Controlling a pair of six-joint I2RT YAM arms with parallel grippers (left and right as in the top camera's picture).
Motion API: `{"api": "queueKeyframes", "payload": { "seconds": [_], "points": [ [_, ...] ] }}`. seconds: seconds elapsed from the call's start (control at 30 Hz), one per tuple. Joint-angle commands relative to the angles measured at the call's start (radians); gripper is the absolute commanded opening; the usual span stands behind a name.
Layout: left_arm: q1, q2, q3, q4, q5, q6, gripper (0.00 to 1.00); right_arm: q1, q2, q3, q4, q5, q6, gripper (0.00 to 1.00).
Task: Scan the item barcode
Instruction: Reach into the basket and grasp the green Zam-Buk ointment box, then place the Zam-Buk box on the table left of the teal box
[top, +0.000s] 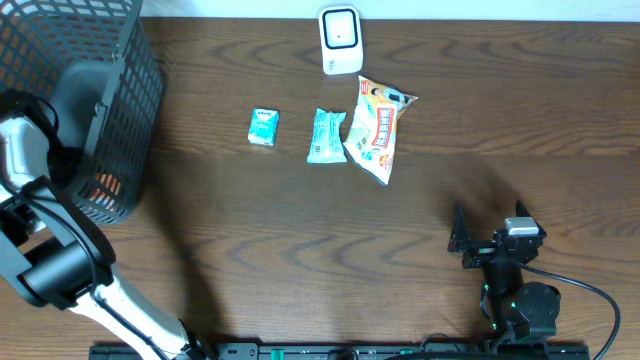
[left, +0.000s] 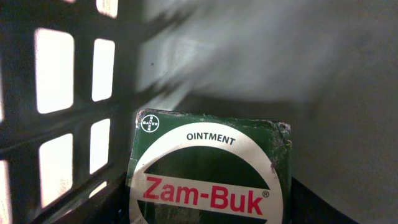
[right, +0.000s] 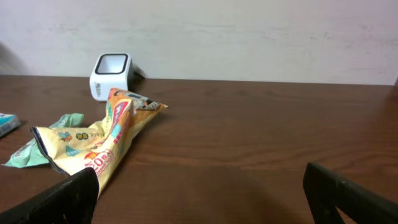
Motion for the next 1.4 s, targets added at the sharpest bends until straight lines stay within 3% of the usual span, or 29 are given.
{"api": "queueKeyframes", "payload": {
  "seconds": [0.0,0.3,0.6,0.77,0.9,1.07,1.23,1.37],
  "points": [
    [0.006,-0.073,0.026,0.018,-0.02,0.028,0.6,-0.009,-0.005,-0.002,-0.005,0.008,-0.011,0.99],
    [0.006,-0.317,0.026,0.125,0.001,0.056,0.6,-0.009,-0.005,-0.002,-0.005,0.008,-0.011,0.99],
    [-0.038,-0.631,0.026,0.384,0.402,0.056,0.6,-0.009,-0.005,-0.002,-0.005,0.008,-0.011,0.99],
    [-0.187,-0.716,0.026,0.41,0.462,0.079,0.6,-0.009,-0.005,-0.002,-0.005,0.008,-0.011,0.99],
    [-0.367,-0.698,0.026,0.422,0.458,0.236,0.6,-0.009,-0.005,-0.002,-0.005,0.008,-0.011,0.99],
    [-0.586,-0.587,0.025,0.42,0.458,0.521,0.6,-0.009,-0.005,-0.002,-0.005,0.008,-0.011,0.99],
    [-0.714,-0.445,0.025,0.37,0.458,0.793,0.6,-0.009,-0.005,-0.002,-0.005,0.008,-0.011,0.99],
    [-0.756,-0.329,0.025,0.346,0.404,0.892,0.6,-0.009,-0.005,-0.002,-0.005,0.008,-0.011,0.99]
  ]
}}
